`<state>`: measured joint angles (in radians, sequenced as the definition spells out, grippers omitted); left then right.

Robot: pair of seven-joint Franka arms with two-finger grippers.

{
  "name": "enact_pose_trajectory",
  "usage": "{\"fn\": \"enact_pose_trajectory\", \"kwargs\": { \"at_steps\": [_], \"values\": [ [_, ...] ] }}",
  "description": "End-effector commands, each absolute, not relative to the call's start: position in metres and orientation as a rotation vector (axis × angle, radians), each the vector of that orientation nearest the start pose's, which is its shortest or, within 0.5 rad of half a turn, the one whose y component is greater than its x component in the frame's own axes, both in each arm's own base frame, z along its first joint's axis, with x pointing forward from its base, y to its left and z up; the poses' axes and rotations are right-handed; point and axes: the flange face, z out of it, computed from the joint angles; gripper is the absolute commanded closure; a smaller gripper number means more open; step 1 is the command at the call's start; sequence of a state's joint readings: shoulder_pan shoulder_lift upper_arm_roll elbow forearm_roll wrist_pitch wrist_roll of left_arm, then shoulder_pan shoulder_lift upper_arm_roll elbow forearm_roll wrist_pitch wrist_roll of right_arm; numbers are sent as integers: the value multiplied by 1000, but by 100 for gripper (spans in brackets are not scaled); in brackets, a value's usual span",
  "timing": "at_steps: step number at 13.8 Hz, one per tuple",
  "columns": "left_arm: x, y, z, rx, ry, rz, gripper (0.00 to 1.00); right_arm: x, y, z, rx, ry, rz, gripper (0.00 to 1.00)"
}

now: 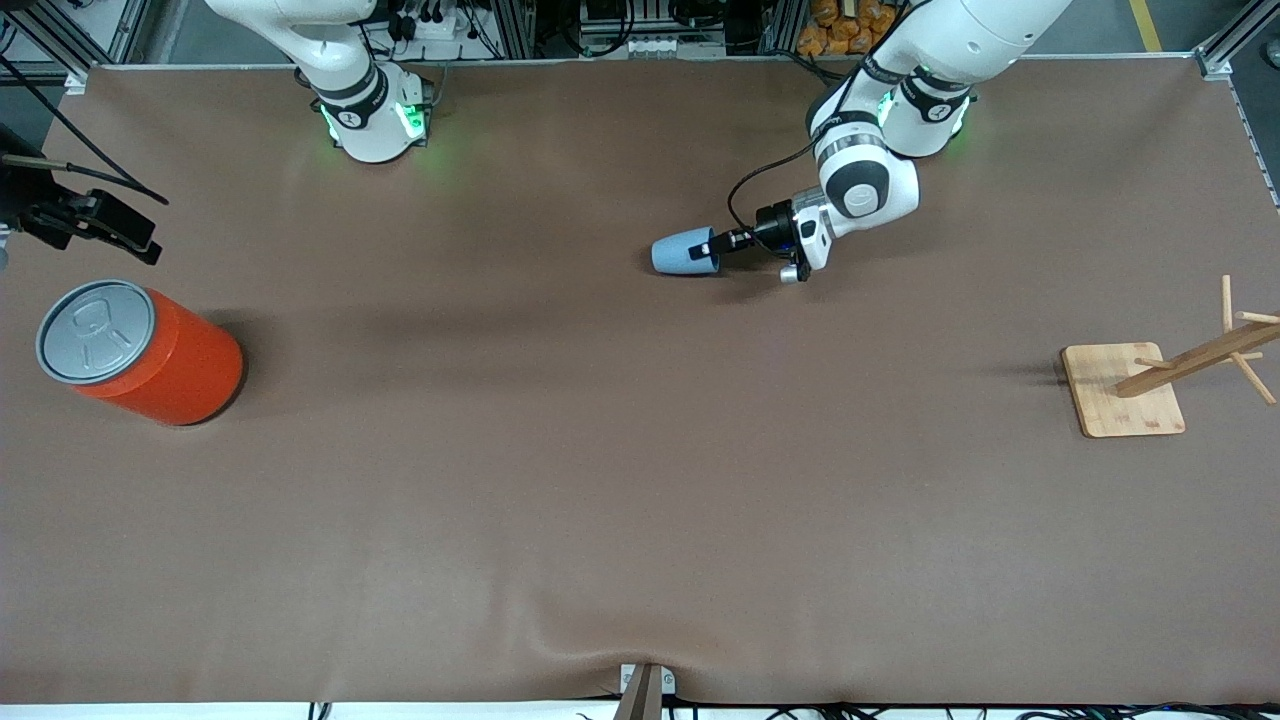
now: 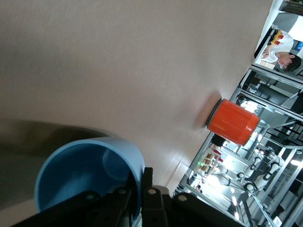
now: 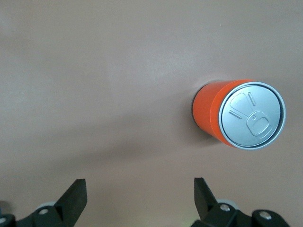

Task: Flip cup
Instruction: 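Lift the cup and swing it toward the wooden stand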

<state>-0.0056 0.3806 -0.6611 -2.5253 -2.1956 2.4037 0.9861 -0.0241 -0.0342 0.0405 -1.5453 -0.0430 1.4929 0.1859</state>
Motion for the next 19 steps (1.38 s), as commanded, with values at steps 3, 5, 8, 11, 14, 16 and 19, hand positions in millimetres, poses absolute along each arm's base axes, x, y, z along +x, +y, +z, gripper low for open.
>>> {"fn": "enact_pose_trajectory", "kwargs": {
  "at_steps": [3, 5, 8, 11, 14, 16, 19],
  "values": [
    [341, -296, 194, 2040, 688, -106, 100, 531, 1, 653, -3165, 264, 22, 0],
    [364, -303, 212, 2078, 714, -30, 100, 531, 0, 653, -3165, 267, 25, 0],
    [392, -307, 230, 2079, 722, 42, 100, 531, 0, 653, -3165, 269, 25, 0],
    [412, -300, 238, 2095, 671, 88, 100, 531, -1, 653, -3164, 272, 25, 0],
    [432, -279, 241, 2136, 600, 140, 100, 531, -1, 653, -3163, 271, 25, 0],
    [448, -267, 244, 2179, 511, 182, 100, 531, -1, 653, -3163, 271, 25, 0],
    [472, -243, 250, 2218, 437, 231, 100, 530, -1, 653, -3163, 271, 27, 0]
  ]
}}
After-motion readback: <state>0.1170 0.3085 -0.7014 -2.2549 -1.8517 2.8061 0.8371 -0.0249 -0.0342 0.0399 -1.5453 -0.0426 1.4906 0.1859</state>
